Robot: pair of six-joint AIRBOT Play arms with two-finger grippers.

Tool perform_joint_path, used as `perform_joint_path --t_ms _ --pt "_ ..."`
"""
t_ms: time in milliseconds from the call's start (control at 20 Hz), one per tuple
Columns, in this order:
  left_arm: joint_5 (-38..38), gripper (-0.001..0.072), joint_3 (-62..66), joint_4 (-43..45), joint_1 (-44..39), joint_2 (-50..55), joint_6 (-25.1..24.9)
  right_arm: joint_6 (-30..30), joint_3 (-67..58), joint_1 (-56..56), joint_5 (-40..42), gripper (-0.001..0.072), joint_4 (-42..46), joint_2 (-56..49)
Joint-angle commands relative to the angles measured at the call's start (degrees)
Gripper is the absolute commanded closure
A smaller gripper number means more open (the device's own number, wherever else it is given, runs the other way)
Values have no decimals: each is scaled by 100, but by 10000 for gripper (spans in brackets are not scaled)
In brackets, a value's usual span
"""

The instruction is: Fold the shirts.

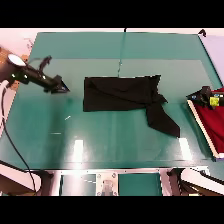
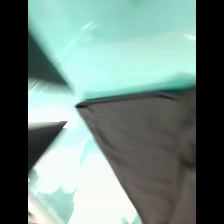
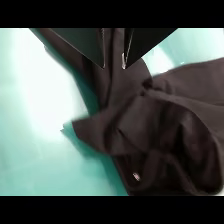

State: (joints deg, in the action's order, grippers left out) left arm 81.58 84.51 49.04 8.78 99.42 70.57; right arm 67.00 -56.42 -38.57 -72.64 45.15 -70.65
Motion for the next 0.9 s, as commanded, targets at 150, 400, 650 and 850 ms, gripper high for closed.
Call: perform_joint_path --t_ms 150,400,650,850 --pt "-988 121 -1543 -577 -111 24 52 -17 485 -81 175 528 55 146" --pt "-2109 122 -1648 -990 -1145 55 -210 -15 485 -81 216 528 52 146" --pt "-1921 682 -1578 -914 -1558 66 -616 -15 485 -81 216 518 52 146" --pt "-1504 682 -984 -673 -841 66 -542 -9 485 -81 22 520 74 149"
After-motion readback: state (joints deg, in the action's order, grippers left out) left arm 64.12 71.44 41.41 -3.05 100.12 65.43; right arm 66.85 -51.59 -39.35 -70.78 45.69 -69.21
